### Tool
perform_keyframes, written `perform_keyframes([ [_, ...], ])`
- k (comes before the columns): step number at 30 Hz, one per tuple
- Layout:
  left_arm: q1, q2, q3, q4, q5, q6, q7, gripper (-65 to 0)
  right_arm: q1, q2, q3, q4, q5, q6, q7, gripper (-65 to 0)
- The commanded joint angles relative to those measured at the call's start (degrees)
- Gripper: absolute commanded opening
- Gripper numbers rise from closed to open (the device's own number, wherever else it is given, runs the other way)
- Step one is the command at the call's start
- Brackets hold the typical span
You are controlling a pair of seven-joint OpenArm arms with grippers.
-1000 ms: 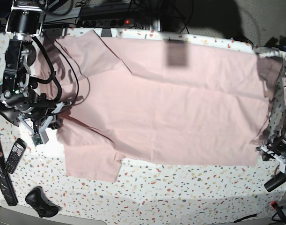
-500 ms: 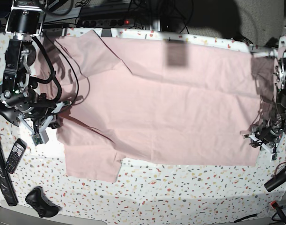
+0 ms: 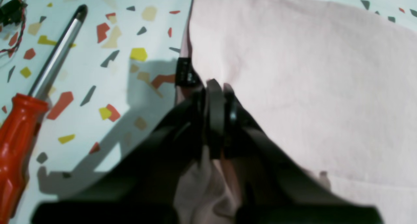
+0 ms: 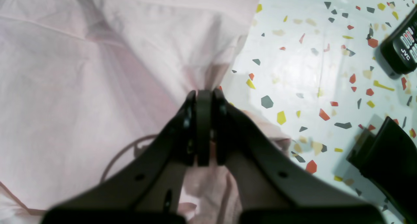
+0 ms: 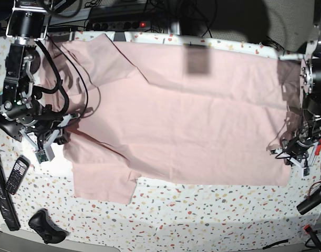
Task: Fold the T-shirt properly
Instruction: 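Fold the gripped side edges inward with both grippers toward the shirt middle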
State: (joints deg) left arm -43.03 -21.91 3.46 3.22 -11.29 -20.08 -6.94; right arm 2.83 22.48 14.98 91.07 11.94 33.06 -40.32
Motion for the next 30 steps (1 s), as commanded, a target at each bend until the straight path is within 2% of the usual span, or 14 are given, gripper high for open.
perform_keyframes([
  [1,-0.6,-0.3,0.0,0.2,0.8,-0.9,1.2,-65.0,1.2,1.0,0.4,1.2,0.5,-0.1,1.7,-65.0],
  [3,-0.6,-0.6,0.0,0.2,0.7,-0.9,-0.8,-65.0,1.2,1.0,0.4,1.2,0.5,-0.1,2.1,-65.0],
  [10,-0.6,-1.8,0.0,2.6,-0.4,-1.0,-0.5,-65.0,1.3,1.0,0.4,1.2,0.5,-0.1,2.4,-65.0],
  [12,-0.5,-2.4,0.0,4.5,-2.8,-1.7,1.6,-65.0,1.3,1.0,0.4,1.4,0.6,-0.1,2.3,-65.0],
  [15,1.0,-4.2,0.0,9.8,-5.4,-5.0,4.5,-65.0,1.2,1.0,0.4,2.7,1.2,-0.1,1.3,-65.0],
  [20,8.0,-7.5,-0.5,22.7,-8.8,-5.4,7.5,-65.0,1.2,1.0,0.4,5.7,3.7,-0.1,-1.0,-65.0],
  [26,18.6,-8.1,-10.3,38.7,-9.2,-5.5,8.8,-65.0,0.2,1.0,0.4,6.1,3.7,-0.1,-1.9,-65.0],
  [30,23.9,-8.2,-16.2,45.4,-10.4,-6.2,10.1,-65.0,-0.7,0.9,0.5,6.2,3.7,-0.1,-2.2,-65.0],
])
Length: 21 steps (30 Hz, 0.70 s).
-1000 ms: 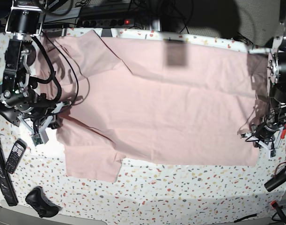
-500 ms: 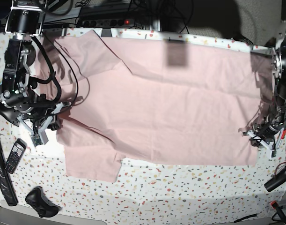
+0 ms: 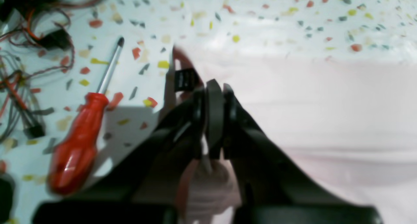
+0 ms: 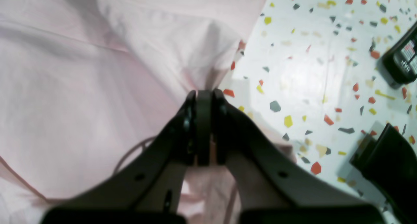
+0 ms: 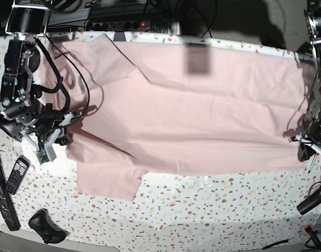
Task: Fold the T-shirt properly
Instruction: 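Fold the gripped side edges inward with both grippers toward the shirt middle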
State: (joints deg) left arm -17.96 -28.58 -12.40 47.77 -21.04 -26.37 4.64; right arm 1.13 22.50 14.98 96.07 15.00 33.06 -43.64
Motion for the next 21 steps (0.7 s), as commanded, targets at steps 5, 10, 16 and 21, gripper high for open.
perform_keyframes([
  [5,3.9,-1.5,-3.8,5.8,-3.1,-3.7,-0.9,-65.0,-2.6,0.8,1.0,6.3,0.7,-0.1,1.1,-65.0],
  [10,8.2,-1.5,-6.4,10.8,-4.1,-3.7,0.6,-65.0,-7.0,-1.0,6.0,12.0,0.7,-0.1,1.1,-65.0],
  [16,14.0,-1.5,-9.7,17.3,-4.2,-3.7,1.8,-65.0,-11.7,-4.2,12.2,14.9,0.7,1.3,1.1,-65.0],
  [21,18.8,-1.5,-11.6,21.5,-4.1,-3.7,1.8,-65.0,-16.5,-6.4,15.0,17.2,0.7,2.1,1.3,-65.0],
])
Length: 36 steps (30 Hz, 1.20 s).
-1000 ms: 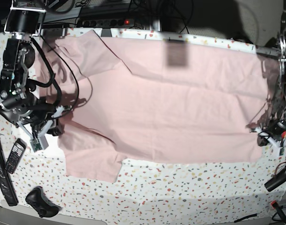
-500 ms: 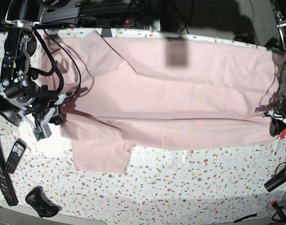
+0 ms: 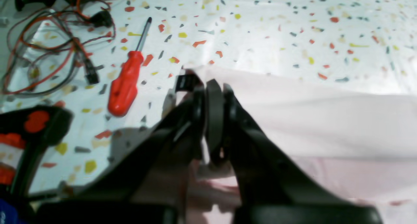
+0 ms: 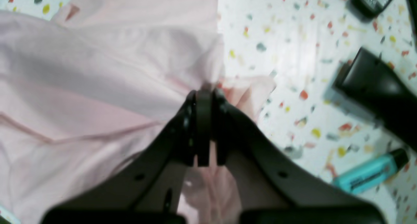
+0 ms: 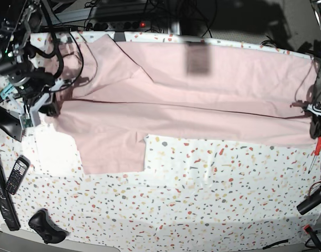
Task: Fold the T-shirt properly
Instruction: 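Fold the gripped side edges inward with both grippers toward the shirt middle, then release the fabric and reposition the right gripper at the shirt's folded end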
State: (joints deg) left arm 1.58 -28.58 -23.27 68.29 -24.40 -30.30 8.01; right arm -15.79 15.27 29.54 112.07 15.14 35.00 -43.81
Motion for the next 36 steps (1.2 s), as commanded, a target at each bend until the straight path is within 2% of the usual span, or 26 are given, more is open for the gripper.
perform_keyframes([
  [1,0.1,-1.5,-1.2,1.5,-0.7,0.2,-1.6,-65.0,-0.3,0.4,1.0,1.2,0.5,0.2,1.7,-65.0],
  [8,3.7,-1.5,-5.7,1.8,-0.8,0.1,-1.2,-65.0,-3.9,-0.2,2.8,1.2,0.3,0.6,2.6,-65.0],
  [10,4.3,-1.8,-6.0,1.8,-0.8,-1.6,-0.3,-65.0,-4.3,-0.2,2.8,1.2,0.3,0.6,2.3,-65.0],
  [12,5.1,-1.9,-6.0,1.8,-0.8,-3.0,0.2,-65.0,-4.4,-0.4,2.8,1.2,0.3,0.6,1.7,-65.0],
  [20,7.0,-1.9,-6.0,1.8,0.9,-3.0,0.2,-65.0,-4.4,-0.5,2.8,0.9,0.3,0.6,-2.2,-65.0],
  [21,7.0,-1.9,-6.0,1.8,1.5,-3.0,0.1,-65.0,-4.3,-0.5,2.8,0.9,0.3,0.6,-3.3,-61.5],
  [22,7.0,-1.9,-6.0,1.8,1.9,-2.9,0.1,-62.3,-4.3,-0.5,2.8,0.9,0.3,0.6,-4.1,-57.0],
  [24,7.0,-1.9,-6.0,1.8,1.8,-2.9,0.1,-44.4,-4.3,-0.5,2.8,0.9,0.3,0.6,-4.7,-47.5],
  [25,6.9,-1.9,-6.0,1.8,1.8,-2.9,0.1,-39.9,-4.2,-0.5,2.8,0.9,0.3,0.6,-4.6,-43.4],
  [28,6.8,-2.0,-6.0,1.9,1.9,-2.9,0.1,-39.6,-3.1,-0.3,2.8,0.9,0.3,0.6,-3.7,-35.8],
  [30,6.6,-2.3,-6.0,2.0,1.9,-2.9,-0.1,-39.6,-1.3,-0.3,2.8,0.9,0.9,0.6,-3.6,-35.4],
  [36,4.6,-3.4,-6.0,2.1,1.9,-2.3,0.0,-39.6,6.6,-0.3,2.4,-0.3,10.7,0.6,-4.0,-35.4],
])
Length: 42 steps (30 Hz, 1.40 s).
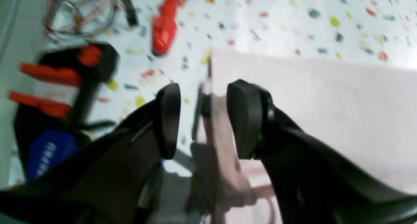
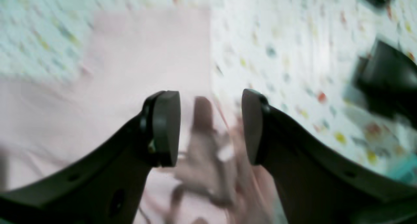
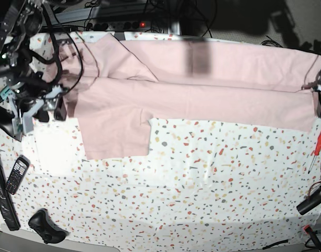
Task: Fold the T-shirt properly
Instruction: 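Release the fabric and reposition the right gripper at the shirt's folded end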
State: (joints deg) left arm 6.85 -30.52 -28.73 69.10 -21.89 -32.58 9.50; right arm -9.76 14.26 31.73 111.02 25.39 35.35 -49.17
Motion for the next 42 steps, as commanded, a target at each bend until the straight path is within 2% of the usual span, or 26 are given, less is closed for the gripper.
perform_keyframes([
  [1,-1.5,-1.4,-0.5,1.2,-0.7,0.0,-0.8,-39.6,2.4,0.7,0.0,-0.3,1.3,0.2,0.5,-35.4],
  [3,-3.5,-1.4,-0.1,1.2,-0.6,0.0,1.5,-39.6,5.8,0.7,-1.0,-2.9,2.6,0.2,-2.0,-35.4],
  [6,-6.5,-1.4,0.5,1.2,2.2,0.0,3.4,-39.6,10.4,0.9,-3.7,-7.8,2.6,0.2,-2.5,-35.4],
  [11,-9.0,-1.4,2.4,1.2,2.8,0.3,3.3,-39.6,19.5,2.0,-10.7,-20.7,-1.7,0.2,-3.2,-35.4],
  [15,-8.8,-1.1,4.6,1.2,2.8,3.7,3.3,-39.6,27.0,2.1,-16.0,-30.8,-5.0,0.1,-3.8,-35.4],
  [20,-8.8,0.2,4.6,1.2,2.8,3.8,2.9,-39.6,35.4,2.1,-20.2,-40.5,-10.1,-2.4,-4.0,-35.4],
  [23,-8.8,1.1,4.6,1.2,2.8,3.8,2.6,-39.6,38.9,2.0,-21.5,-46.5,-10.7,-2.4,-4.7,-35.4],
  [28,-8.8,1.5,4.6,1.2,2.8,3.8,2.4,-39.6,41.2,1.8,-22.8,-52.6,-13.2,-2.5,-4.8,-35.5],
  [39,-8.8,1.4,4.6,1.2,2.8,3.9,2.5,-39.6,41.2,1.4,-22.9,-60.5,-14.0,-2.9,-3.0,-35.6],
  [42,-8.8,1.4,4.6,1.2,2.8,3.9,2.5,-39.6,41.1,0.7,-22.9,-62.2,-17.0,-2.9,-1.2,-40.9],
])
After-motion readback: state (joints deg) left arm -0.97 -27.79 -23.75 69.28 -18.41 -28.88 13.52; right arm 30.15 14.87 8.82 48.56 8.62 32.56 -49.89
